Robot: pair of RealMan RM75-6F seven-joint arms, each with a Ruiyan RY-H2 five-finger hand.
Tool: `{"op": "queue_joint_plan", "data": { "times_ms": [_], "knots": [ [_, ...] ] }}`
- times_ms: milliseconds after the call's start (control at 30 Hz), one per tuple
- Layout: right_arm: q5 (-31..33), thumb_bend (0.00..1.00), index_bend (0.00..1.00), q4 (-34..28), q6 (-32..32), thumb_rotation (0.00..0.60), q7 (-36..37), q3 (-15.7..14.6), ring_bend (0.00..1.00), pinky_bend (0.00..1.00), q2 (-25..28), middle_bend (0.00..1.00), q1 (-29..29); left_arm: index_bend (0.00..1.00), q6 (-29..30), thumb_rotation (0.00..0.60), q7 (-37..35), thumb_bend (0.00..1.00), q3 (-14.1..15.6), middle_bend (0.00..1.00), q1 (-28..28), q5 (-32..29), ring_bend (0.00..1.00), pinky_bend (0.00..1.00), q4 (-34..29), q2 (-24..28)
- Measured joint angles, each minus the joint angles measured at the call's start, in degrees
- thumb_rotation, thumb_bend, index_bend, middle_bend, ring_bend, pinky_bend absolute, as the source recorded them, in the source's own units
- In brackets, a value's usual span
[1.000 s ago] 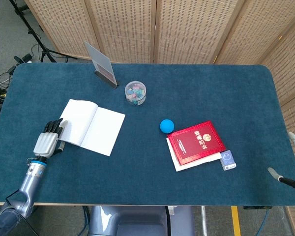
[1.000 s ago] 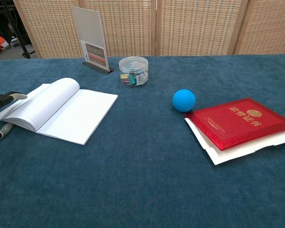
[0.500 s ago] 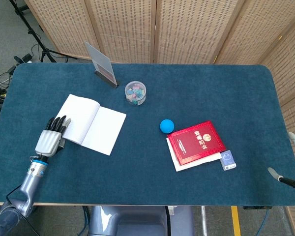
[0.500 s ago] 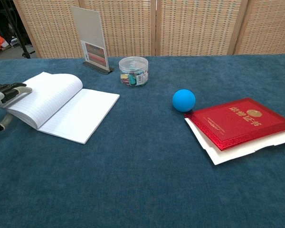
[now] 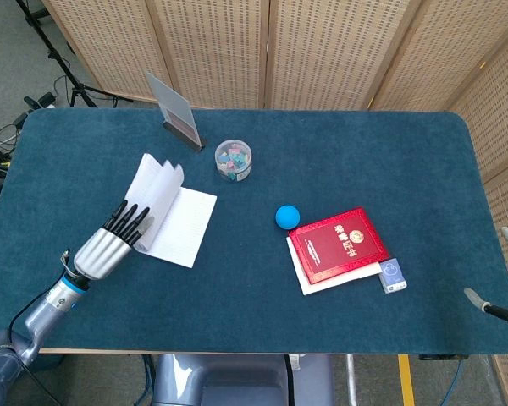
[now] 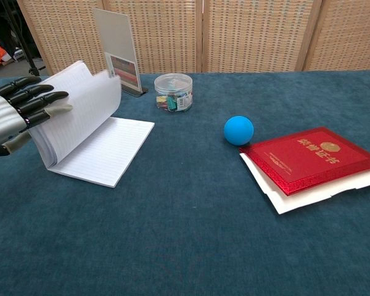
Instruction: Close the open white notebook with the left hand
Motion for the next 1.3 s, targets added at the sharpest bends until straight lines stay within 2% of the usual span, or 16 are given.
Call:
{"op": "queue_joint_plan", "data": {
  "times_ms": [233, 333, 433, 533, 600, 800, 1000, 1133, 1233, 1300],
  "knots": [
    [-0.32, 0.00, 0.00, 0.00, 0.22, 0.600, 0.24, -0.11, 0.00, 0.00, 0.09, 0.00, -0.09, 0.00, 1.63, 0.600, 13.07, 0.60, 5.59, 0.00, -4.15, 7.50, 0.00, 0.00, 0.03, 0.95],
    [-0.35, 0.00, 0.00, 0.09, 0.27, 0.600, 0.39, -0.07, 0.00, 0.00, 0.04, 0.00, -0.07, 0.00, 2.83, 0.600, 14.72, 0.59, 7.82, 0.00, -5.98, 10.24, 0.00, 0.00, -0.77, 1.32],
    [-0.35, 0.00, 0.00, 0.22, 0.15, 0.600, 0.40, -0.08, 0.00, 0.00, -0.01, 0.00, -0.01, 0.00, 4.42, 0.600, 12.95, 0.49, 7.19, 0.00, -6.00, 9.71, 0.00, 0.00, -2.43, 1.28],
    [-0.42, 0.00, 0.00, 0.23, 0.15, 0.600, 0.34, -0.13, 0.00, 0.00, -0.05, 0.00, -0.01, 0.00, 6.31, 0.600, 9.23, 0.31, 5.61, 0.00, -5.57, 8.12, 0.00, 0.00, -5.50, 1.43],
    [-0.45, 0.00, 0.00, 0.20, 0.29, 0.600, 0.15, -0.14, 0.00, 0.00, -0.08, 0.00, -0.06, 0.00, 7.59, 0.600, 7.11, 0.24, 4.48, 0.00, -5.14, 6.96, 0.00, 0.00, -8.27, 1.87],
    [-0.63, 0.00, 0.00, 0.05, 0.64, 0.600, -0.07, -0.18, 0.00, 0.00, -0.14, 0.00, -0.21, 0.00, 9.49, 0.600, 2.16, 0.01, 1.12, 0.00, -2.25, 1.83, 0.00, 0.00, -22.34, 5.79],
    [-1.58, 0.00, 0.00, 0.16, 0.88, 0.600, -1.51, -0.58, 0.00, 0.00, -0.38, 0.00, -0.19, 0.00, 8.90, 0.600, 0.16, 0.00, -0.12, 0.00, 2.28, -3.97, 0.00, 0.00, -42.55, 14.06],
    [-2.28, 0.00, 0.00, 0.44, 1.30, 0.600, -3.99, -0.85, 0.00, 0.00, -0.87, 0.00, -0.20, 0.00, 8.67, 0.600, -1.33, 0.00, -0.05, 0.00, 7.85, -10.47, 0.00, 0.00, -58.47, 22.87],
    [-2.08, 0.00, 0.00, 0.55, 1.41, 0.600, -4.85, -0.81, 0.00, 0.00, -1.13, 0.00, -0.22, 0.00, 6.95, 0.600, -1.38, 0.00, 0.25, 0.00, 11.85, -16.92, 0.00, 0.00, -68.08, 30.08],
    [-1.90, 0.00, 0.00, 0.52, 1.30, 0.600, -5.09, -0.80, 0.00, 0.00, -1.14, 0.00, -0.23, 0.00, 5.05, 0.600, -1.03, 0.00, 0.34, 0.00, 13.73, -20.62, 0.00, 0.00, -72.09, 33.80]
  ]
}}
